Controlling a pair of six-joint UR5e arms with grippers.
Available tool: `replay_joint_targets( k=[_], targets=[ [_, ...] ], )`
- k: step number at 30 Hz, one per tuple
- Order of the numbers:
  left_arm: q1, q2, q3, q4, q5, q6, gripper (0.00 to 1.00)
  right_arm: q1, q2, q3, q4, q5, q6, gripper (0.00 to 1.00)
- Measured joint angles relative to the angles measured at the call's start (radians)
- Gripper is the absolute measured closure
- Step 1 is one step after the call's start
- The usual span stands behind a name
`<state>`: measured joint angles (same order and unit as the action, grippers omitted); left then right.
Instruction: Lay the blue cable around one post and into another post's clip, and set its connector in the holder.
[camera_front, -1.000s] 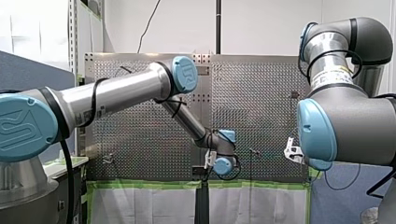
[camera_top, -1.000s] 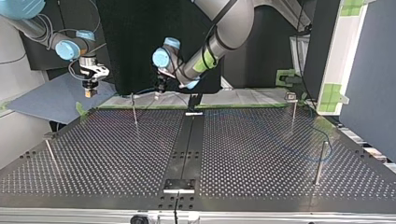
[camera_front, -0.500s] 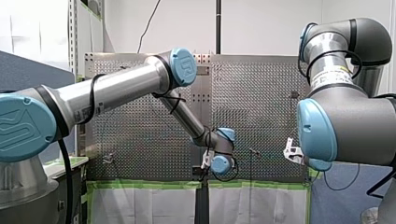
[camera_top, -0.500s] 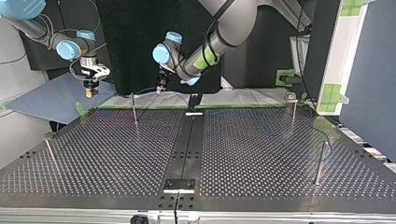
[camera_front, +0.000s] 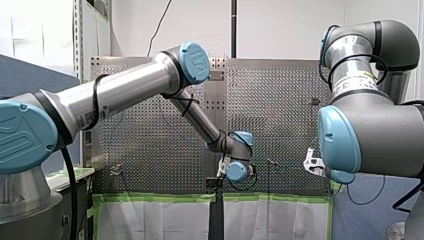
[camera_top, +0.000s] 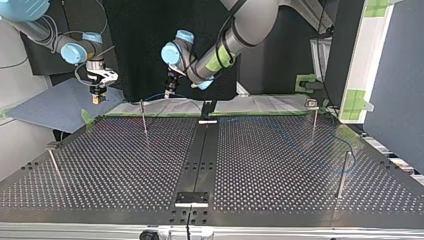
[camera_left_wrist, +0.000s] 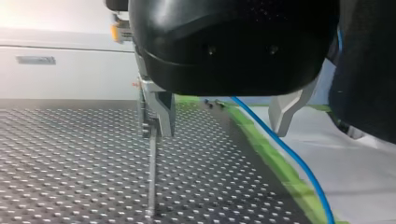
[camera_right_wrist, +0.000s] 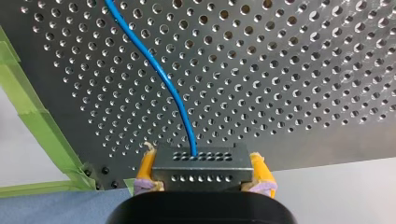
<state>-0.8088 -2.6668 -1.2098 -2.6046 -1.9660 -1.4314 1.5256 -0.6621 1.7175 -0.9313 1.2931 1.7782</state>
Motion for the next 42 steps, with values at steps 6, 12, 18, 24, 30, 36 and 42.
replay_joint_targets(
  k=[6,12,18,24,30,36,42],
  targets=[
    [0.0,0.053,-0.054,0.043,0.009,-0.003,0.0,0.001,0.001,0.0,0.003,0.0,0.0,0.95],
    [-0.001,0.105,-0.105,0.038,0.045,-0.021,0.0,0.001,0.001,0.0,0.006,0.0,0.003,0.95],
    [0.002,0.163,-0.164,-0.014,0.102,-0.052,0.0,0.001,0.003,0.0,0.003,-0.001,0.014,0.95],
    [0.013,0.18,-0.208,-0.064,0.143,-0.078,0.0,0.001,0.004,0.0,0.005,-0.001,0.017,0.95],
    [0.019,0.181,-0.217,-0.117,0.185,-0.084,0.0,0.001,0.006,0.0,0.006,-0.002,0.017,0.95],
    [0.02,0.181,-0.217,-0.169,0.242,-0.089,0.0,0.001,0.007,0.0,0.005,-0.003,0.017,0.95],
    [0.02,0.181,-0.207,-0.183,0.286,-0.101,0.0,0.001,0.007,0.0,0.003,-0.003,0.017,0.95]
  ],
)
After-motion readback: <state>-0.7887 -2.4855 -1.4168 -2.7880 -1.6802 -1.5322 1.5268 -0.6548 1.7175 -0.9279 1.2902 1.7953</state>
